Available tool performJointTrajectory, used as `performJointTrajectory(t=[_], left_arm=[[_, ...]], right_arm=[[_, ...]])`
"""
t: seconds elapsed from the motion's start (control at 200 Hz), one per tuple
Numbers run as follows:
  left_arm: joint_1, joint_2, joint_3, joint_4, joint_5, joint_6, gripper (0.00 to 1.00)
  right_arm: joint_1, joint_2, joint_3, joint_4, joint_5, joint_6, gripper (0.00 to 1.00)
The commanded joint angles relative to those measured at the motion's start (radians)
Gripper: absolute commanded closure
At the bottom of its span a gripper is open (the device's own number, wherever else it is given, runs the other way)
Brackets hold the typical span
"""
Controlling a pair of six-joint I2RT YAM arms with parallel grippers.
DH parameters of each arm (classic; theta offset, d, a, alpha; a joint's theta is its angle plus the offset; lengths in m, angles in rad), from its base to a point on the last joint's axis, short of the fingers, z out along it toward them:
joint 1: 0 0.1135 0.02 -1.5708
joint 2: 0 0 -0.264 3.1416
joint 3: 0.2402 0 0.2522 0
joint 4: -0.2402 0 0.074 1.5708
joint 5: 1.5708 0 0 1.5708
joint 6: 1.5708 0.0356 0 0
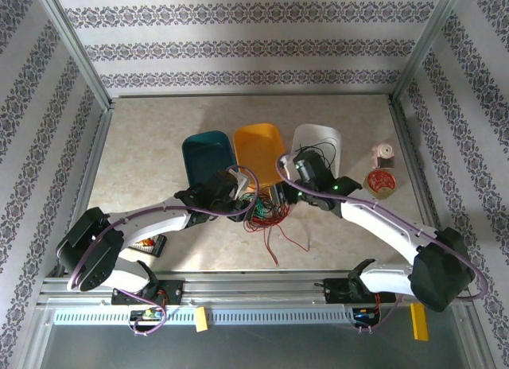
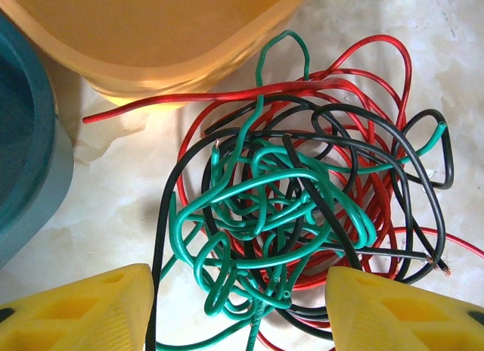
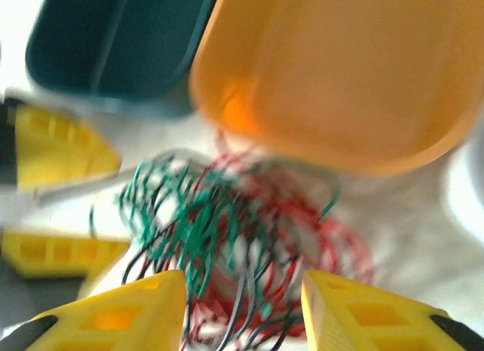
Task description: Untangle the cables
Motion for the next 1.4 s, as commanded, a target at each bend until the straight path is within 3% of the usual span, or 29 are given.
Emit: performJointTrajectory(t=[0.0,0.14,0.275,0.51,0.935,1.14,1.394], left_arm=[[-0.008,0.016,0.036,0.019,0.009,0.030,0.37],[-0.008,0.022,0.051,0.030,0.005,0.040,0.34],[-0.008,0.038,0.058,0.050,0.012,0.041,0.30],[-0.010,0.109,0.097,0.077,0.034,0.035,0.25],[-0.010,0.188,0.109,0.065,0.032,0.038,0.26],[-0.011,0.204,0.101,0.063,0.036,0.045,0.30],[-0.010,0.229,0.089,0.049,0.046,0.055,0.34]], right_arm=[[0.040,-0.002,-0.041,-0.040,-0.034,-0.005,0.56],[0.053,0.000,-0.095,-0.030,-0.011,0.020,0.59],[0.053,0.013,-0.122,-0.018,0.007,0.024,0.70],[0.053,0.088,-0.120,0.015,0.040,0.051,0.72],[0.052,0.172,-0.093,0.062,0.036,0.043,0.72],[0.044,0.182,-0.074,0.063,0.055,0.038,0.91],[0.024,0.033,-0.090,0.016,0.153,0.055,0.96]])
